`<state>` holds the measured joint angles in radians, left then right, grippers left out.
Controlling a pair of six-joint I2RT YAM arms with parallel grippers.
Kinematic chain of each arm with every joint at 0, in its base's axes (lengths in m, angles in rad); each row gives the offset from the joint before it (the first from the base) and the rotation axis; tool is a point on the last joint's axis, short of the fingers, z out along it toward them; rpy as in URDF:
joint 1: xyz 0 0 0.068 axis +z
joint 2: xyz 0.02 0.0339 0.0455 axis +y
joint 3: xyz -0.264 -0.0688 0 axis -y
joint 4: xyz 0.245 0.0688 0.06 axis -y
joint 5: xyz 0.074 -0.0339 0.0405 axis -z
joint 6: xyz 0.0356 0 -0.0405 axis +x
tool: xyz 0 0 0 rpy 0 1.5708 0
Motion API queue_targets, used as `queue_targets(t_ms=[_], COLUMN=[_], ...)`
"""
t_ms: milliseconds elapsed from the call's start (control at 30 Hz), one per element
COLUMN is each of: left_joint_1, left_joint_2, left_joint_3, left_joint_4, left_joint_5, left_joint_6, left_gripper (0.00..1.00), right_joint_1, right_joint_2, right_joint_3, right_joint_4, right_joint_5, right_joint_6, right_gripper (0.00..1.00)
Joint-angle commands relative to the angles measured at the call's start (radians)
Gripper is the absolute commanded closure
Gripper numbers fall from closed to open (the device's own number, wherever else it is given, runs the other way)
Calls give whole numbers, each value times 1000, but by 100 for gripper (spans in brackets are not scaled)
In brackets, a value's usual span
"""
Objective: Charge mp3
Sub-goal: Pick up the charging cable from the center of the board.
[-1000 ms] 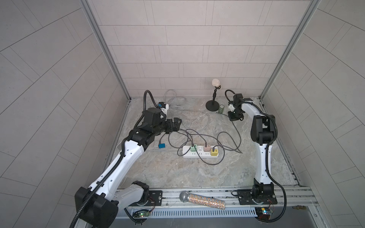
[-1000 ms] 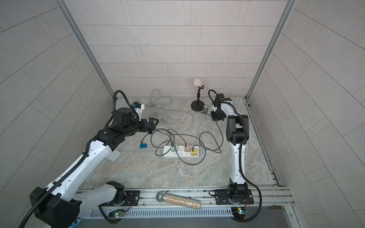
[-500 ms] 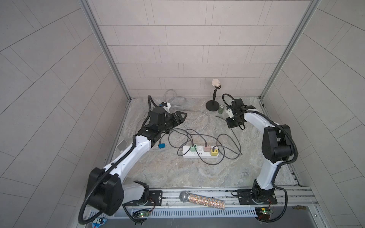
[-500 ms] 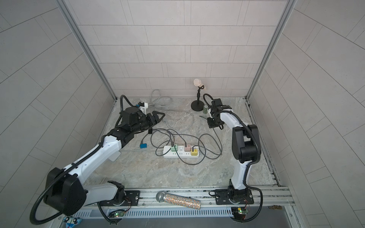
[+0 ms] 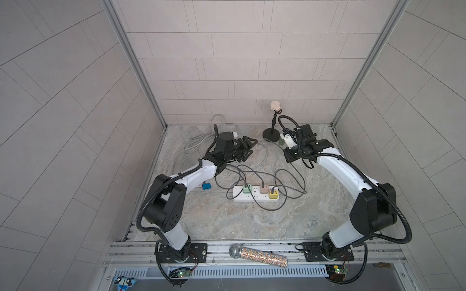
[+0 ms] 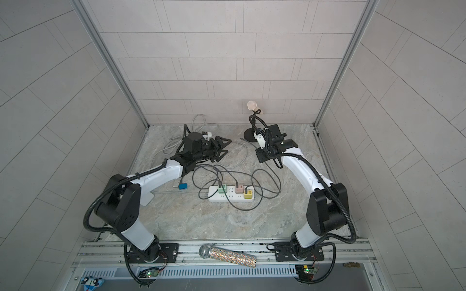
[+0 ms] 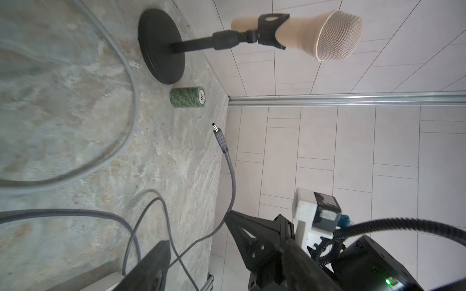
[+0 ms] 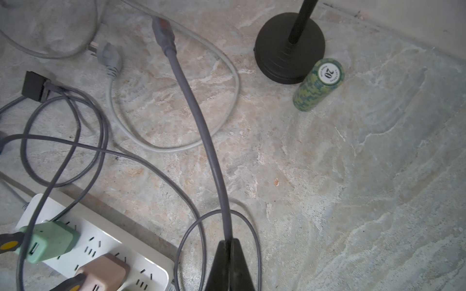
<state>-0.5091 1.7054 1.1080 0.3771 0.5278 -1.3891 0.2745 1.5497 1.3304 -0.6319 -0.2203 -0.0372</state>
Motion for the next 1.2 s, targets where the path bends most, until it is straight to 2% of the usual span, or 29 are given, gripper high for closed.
queue_targets(t_ms=[0,100,333,567,767,833,1033,1167], left_joint_1=[-17,-18,-23,-23,-17,-18,-19,-23], left_joint_2=[60,88,108,147,176,190,198,197], left_joint_3=[11,-7,10,49,67,79,102,97], left_joint_4=[135,211,170,151,139,145,157,176], left_joint_5=[-16,-57,-104,-121,-131,-130,-121,-110], left_joint_6=[-170,-234,-245,-258,-266,-268,-275,-292], left_gripper=[25,26,26,31,42,50,66,70], right_joint_1=[29,41,71,86,92,95,97,96], right_joint_2=[-41,-54,-78,-108,-144,-158,-172,-166], right_joint_3=[-25,-33,-55,-87,-109,-121,-135,-132], right_joint_4=[2,-8,-2,5,-2,0,0,6], right_joint_5=[-15,-35,-50,-65,-76,-80,-100,-94], right_joint_6=[-28,-37,-43,-45,-49,-50,-58,-58], right_gripper=[100,100,100,100,100,100,100,100])
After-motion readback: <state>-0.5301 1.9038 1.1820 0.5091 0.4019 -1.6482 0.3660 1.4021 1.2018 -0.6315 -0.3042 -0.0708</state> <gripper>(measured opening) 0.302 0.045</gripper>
